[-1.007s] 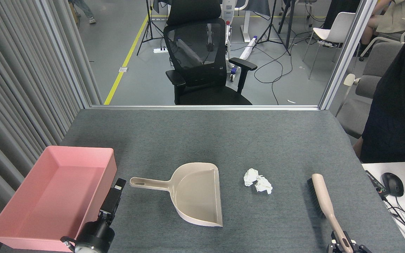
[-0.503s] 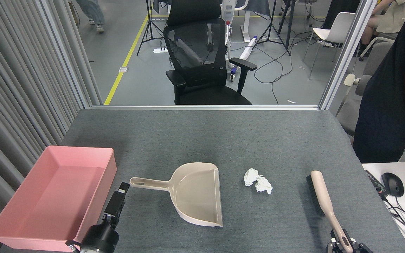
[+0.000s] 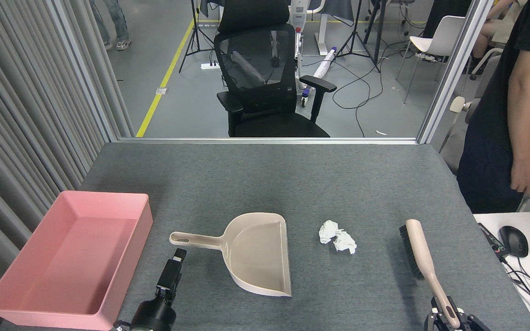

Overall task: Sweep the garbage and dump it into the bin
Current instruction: 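Move the left gripper to the dustpan handle and grasp it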

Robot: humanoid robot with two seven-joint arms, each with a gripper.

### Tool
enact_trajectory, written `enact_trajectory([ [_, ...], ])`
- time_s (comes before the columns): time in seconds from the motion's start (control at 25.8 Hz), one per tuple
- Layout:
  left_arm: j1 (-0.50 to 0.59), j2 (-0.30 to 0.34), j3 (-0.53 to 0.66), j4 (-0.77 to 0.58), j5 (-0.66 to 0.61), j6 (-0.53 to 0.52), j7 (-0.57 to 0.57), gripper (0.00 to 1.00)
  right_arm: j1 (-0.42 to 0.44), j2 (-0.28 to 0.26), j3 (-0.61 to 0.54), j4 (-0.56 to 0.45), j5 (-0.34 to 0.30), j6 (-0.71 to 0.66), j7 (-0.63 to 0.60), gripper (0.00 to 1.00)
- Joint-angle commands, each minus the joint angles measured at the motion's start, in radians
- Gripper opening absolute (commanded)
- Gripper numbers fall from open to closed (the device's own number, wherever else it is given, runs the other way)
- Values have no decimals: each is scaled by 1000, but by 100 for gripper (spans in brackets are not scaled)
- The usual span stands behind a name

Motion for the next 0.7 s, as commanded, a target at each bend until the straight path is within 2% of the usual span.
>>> enact_trajectory([
  [0.0, -55, -6, 0, 93, 1, -43, 4, 99, -1, -1, 0, -1, 1, 0, 0, 4],
  [0.66, -253, 4, 0, 337, -15, -44, 52, 99, -5, 1, -1, -1, -1, 0, 0, 5],
])
